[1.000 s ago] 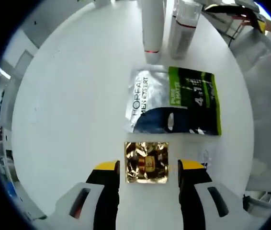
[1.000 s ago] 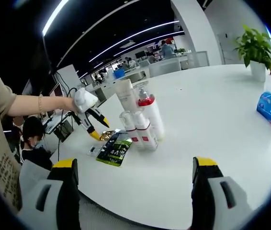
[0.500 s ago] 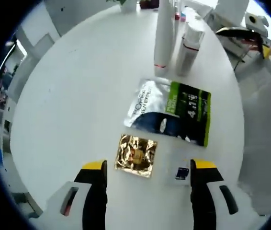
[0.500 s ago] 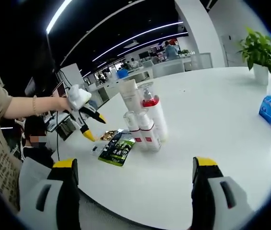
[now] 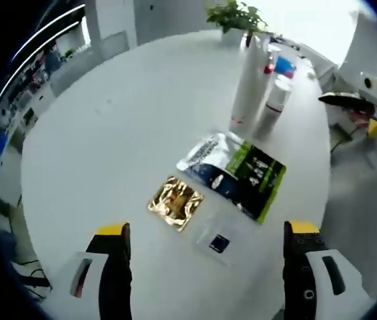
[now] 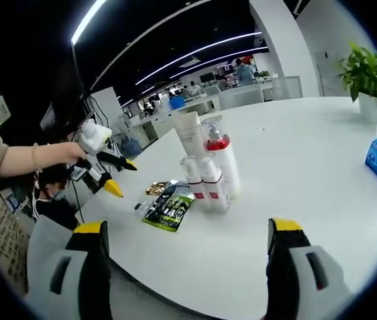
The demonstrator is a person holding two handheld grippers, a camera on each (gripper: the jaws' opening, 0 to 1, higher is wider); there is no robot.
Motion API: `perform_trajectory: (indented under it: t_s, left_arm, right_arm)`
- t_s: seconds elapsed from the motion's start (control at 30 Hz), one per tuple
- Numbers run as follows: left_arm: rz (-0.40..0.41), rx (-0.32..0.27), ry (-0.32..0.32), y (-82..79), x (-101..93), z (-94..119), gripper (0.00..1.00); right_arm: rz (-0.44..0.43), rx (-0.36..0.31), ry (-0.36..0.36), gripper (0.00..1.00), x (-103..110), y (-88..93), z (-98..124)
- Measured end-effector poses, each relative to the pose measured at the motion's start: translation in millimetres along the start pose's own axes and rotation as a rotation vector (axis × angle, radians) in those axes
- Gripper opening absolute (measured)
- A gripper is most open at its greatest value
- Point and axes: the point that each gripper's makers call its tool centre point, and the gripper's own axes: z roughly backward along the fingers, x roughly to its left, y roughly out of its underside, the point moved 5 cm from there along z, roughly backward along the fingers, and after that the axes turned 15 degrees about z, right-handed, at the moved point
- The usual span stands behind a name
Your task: Arrange the skincare products in the storage area until every visible bottle or jar stands upright without overlapping.
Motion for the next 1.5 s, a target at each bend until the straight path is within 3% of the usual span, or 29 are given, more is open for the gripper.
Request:
perform_trajectory:
  t_s: [0.3, 0.4, 0.53, 0.93, 1.2, 1.3, 1.5]
  left_arm:
    - [0.082, -0.118, -0.048, 25.2, -9.8, 28.4, 0.97]
    - [0.155, -0.217, -0.021, 28.5, -19.9, 36.9, 0.97]
    - [0.212, -0.291, -0.016, 38.0, -29.0, 44.0, 0.97]
    - [0.316, -0.403, -0.101, 81.1, -42.1, 52.1, 0.97]
    - [0.356, -0.494, -0.127, 90.8, -44.9, 57.7, 0.97]
    - [0.316, -0.495, -0.164, 90.5, -43.9, 58.8, 0.97]
    - [0.303, -0.500, -0.165, 88.8, -44.5, 58.1, 0.97]
  right_arm:
    - [0.036, -0.014, -0.006, 1.00, 4.1, -2.3, 0.9]
    - [0.043, -0.012, -0.008, 1.00, 5.9, -2.0, 1.0]
    - [0.056, -0.010, -0.012, 0.99, 7.4, -2.3, 1.4]
    - [0.055, -0.013, -0.005, 0.99, 6.6, -2.2, 2.4]
    - [0.060, -0.008, -0.003, 0.99, 6.7, -1.8, 2.3]
    - [0.056, -0.007, -0.006, 0.99, 7.1, -1.4, 1.9]
    - [0.062, -0.003, -0.004, 1.00, 6.9, -1.0, 1.4]
